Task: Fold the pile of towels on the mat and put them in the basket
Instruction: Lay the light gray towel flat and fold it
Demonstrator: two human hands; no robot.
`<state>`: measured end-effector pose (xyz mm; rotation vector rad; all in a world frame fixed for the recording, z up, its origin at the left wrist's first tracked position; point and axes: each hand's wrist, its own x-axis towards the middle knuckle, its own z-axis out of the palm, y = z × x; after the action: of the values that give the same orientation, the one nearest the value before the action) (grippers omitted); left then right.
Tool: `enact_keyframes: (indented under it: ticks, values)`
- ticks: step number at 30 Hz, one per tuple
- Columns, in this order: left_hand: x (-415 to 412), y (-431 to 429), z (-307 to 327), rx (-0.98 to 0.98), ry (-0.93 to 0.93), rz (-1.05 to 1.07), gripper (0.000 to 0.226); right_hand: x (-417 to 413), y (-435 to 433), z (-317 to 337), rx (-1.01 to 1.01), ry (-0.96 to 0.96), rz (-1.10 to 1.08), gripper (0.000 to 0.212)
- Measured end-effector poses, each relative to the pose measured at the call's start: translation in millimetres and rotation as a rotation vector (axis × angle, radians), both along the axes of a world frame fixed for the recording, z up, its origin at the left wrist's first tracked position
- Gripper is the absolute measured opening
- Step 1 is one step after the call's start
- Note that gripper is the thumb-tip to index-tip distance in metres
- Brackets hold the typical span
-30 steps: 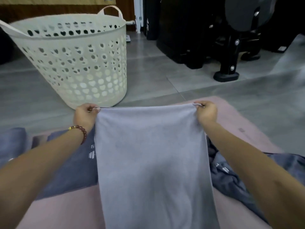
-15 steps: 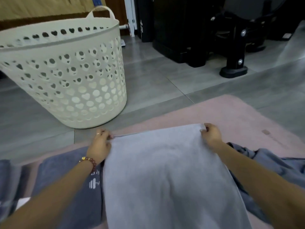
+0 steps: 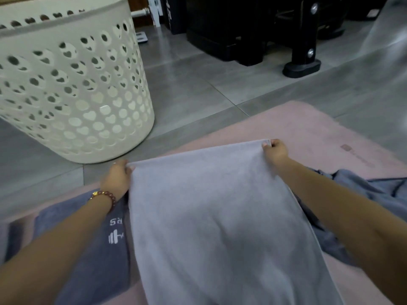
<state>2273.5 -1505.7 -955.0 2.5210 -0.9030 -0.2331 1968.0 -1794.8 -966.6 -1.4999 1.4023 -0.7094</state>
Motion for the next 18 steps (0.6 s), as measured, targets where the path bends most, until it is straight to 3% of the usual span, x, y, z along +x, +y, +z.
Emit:
enact_keyframes:
  ticks: [3, 6, 8, 11, 14, 18]
  values:
    - [-10.9, -6.5, -2.8, 0.045, 0.000, 0.021, 0.016, -1.0, -1.5, 4.6, 0.014, 0.053, 0.028, 0.017]
    - [-34.6, -4.1, -4.3, 0.062, -0.093, 0.087, 0.041, 1.0, 15.8, 12.1, -0.050, 0.224, 0.190, 0.068]
    - [-65.8, -0.7, 2.9, 0.013, -0.176, 0.130, 0.051, 0.5, 39.4, 20.2, -0.213, 0.385, 0.286, 0.086]
    - [-128.6, 23.5, 3.9, -0.067, -0.177, 0.020, 0.055, -25.9, 92.1, 30.5, -0.514, 0.539, 0.556, 0.082]
    - [-196.6, 72.7, -6.7, -0.034, 0.000, -0.055, 0.083, -79.5, 156.3, 29.0, -0.593, 0.414, 0.766, 0.070]
    - [-271.7, 137.0, -10.3, -0.076, 0.205, 0.065, 0.092, -155.0, 217.2, 17.9, -0.535, 0.343, 0.644, 0.063]
